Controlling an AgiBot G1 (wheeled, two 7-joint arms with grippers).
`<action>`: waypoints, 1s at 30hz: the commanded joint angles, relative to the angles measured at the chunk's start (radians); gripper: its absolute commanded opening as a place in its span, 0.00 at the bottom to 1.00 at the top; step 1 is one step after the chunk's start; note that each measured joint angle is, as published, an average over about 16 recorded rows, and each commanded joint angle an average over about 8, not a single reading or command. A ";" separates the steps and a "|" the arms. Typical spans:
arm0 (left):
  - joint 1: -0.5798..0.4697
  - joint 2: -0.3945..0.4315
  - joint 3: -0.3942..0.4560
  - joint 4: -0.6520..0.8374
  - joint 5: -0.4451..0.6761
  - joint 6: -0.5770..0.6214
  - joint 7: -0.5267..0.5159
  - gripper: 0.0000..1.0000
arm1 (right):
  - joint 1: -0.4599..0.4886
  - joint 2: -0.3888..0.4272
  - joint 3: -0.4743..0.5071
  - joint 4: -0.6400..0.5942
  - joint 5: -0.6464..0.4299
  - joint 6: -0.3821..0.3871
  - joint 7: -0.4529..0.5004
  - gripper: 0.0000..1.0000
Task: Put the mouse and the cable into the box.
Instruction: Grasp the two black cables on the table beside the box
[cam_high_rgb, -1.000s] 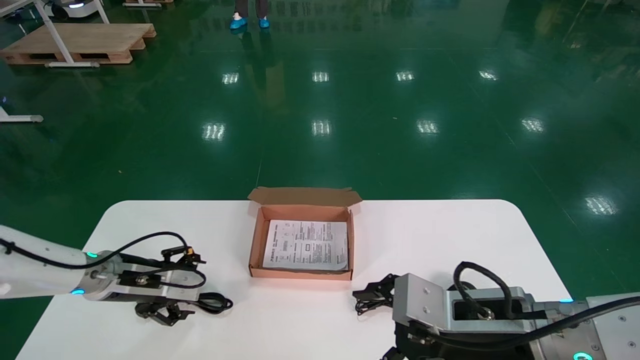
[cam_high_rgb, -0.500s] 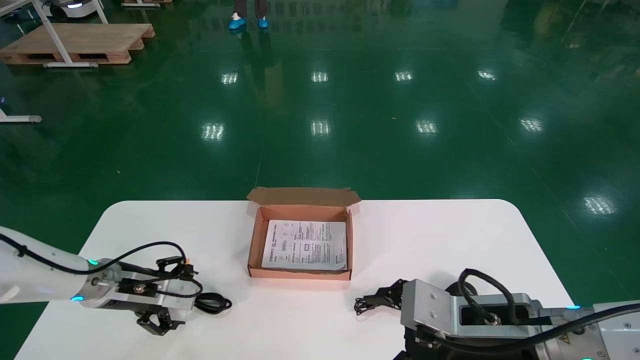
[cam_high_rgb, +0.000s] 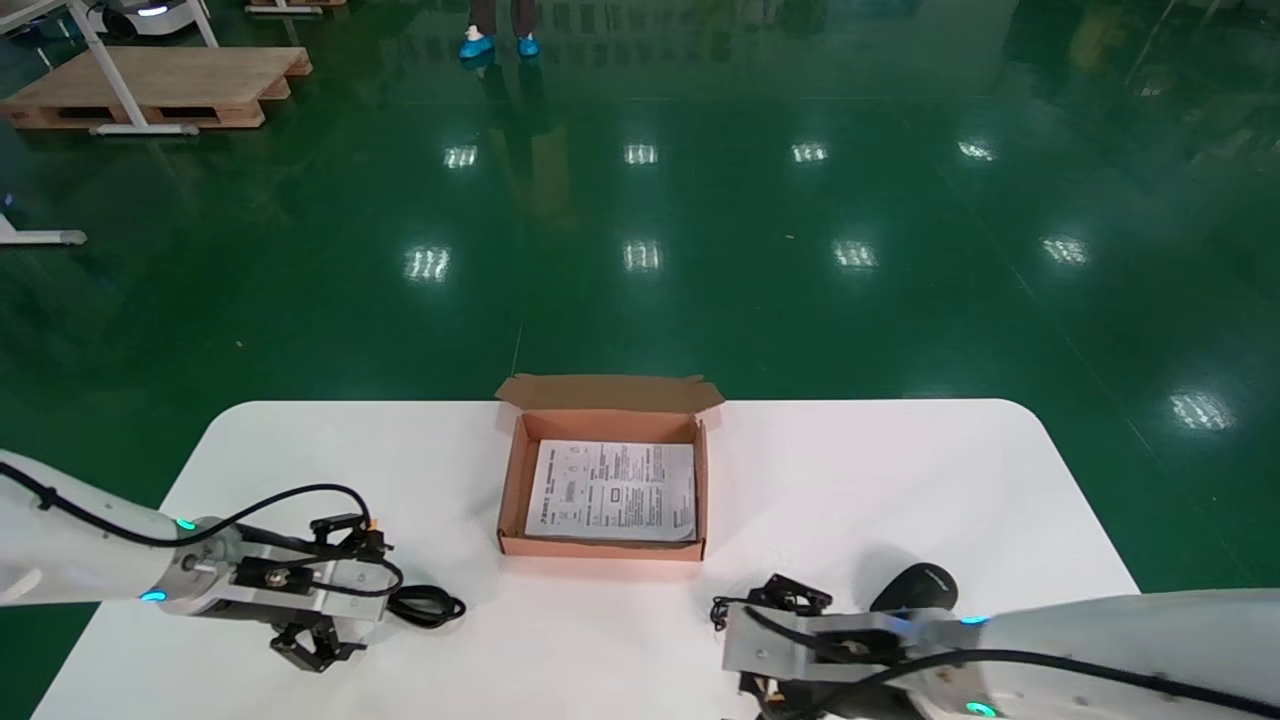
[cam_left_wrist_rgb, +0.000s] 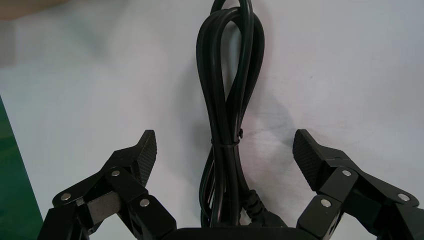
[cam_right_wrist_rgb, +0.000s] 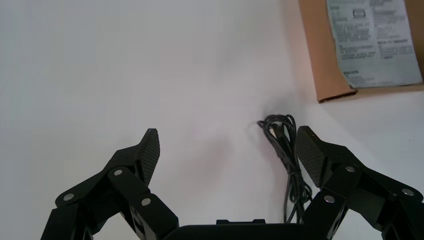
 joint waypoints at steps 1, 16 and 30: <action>-0.001 0.001 0.000 0.005 -0.001 0.000 0.004 1.00 | -0.003 -0.048 -0.024 -0.046 -0.078 0.056 -0.004 1.00; -0.009 0.009 -0.003 0.032 -0.006 -0.002 0.023 1.00 | 0.093 -0.172 -0.044 -0.343 -0.137 0.129 -0.096 1.00; -0.013 0.013 -0.004 0.047 -0.008 -0.004 0.033 0.53 | 0.128 -0.204 -0.062 -0.451 -0.189 0.163 -0.108 0.68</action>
